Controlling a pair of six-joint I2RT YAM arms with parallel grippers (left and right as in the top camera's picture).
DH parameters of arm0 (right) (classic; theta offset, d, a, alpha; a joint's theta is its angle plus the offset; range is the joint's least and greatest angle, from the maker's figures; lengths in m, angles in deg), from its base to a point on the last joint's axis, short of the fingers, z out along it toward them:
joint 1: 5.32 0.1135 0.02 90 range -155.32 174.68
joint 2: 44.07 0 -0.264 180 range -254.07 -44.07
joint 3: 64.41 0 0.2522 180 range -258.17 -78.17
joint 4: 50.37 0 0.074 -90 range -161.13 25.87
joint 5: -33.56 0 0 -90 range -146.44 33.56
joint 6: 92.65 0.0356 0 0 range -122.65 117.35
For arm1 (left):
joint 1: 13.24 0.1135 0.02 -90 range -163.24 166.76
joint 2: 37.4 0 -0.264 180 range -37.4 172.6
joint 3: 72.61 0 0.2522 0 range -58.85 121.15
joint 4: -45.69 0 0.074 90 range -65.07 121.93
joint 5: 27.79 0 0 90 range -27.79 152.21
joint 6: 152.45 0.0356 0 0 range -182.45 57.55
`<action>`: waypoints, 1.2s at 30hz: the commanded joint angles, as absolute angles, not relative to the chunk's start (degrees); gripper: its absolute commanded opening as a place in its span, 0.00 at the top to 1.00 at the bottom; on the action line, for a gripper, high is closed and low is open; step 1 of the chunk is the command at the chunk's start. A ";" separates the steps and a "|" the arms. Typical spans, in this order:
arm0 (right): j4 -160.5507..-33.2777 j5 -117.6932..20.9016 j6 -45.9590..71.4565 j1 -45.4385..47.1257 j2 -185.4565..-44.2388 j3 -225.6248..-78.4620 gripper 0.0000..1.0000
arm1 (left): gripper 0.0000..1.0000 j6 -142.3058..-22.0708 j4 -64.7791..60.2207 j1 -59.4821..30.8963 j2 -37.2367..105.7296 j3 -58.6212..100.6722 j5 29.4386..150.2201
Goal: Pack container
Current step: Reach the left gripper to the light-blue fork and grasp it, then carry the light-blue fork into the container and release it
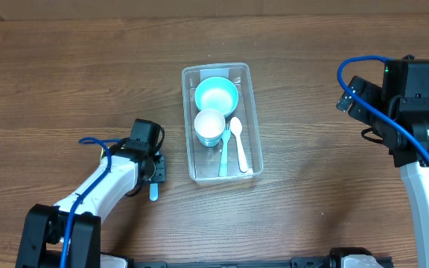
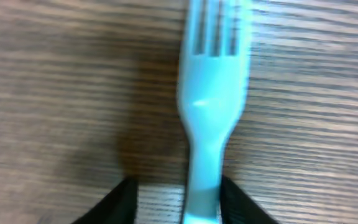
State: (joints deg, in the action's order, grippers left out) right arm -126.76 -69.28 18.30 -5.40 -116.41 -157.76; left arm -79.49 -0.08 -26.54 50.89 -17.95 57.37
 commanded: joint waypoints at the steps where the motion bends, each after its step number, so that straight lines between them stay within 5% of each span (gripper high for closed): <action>1: -126.61 -69.72 18.21 -5.66 -116.21 -158.66 0.00 | 0.72 -73.57 1.12 -26.30 51.00 -19.34 60.72; 4: -126.61 -69.70 18.19 -5.68 -116.21 -158.66 0.00 | 0.89 -73.19 1.75 -26.30 51.00 -19.34 60.78; 7: -126.61 -69.70 18.19 -5.66 -116.21 -158.66 0.00 | 0.96 -73.37 1.99 -26.28 51.00 -19.32 60.72; 21: -126.61 -69.72 18.21 -5.68 -116.21 -158.66 0.00 | 0.96 -79.45 -19.47 -27.18 49.14 13.64 63.84; 36: -126.61 -69.70 18.19 -5.68 -116.21 -158.66 0.00 | 0.96 -99.36 -8.74 -55.33 50.91 21.00 59.73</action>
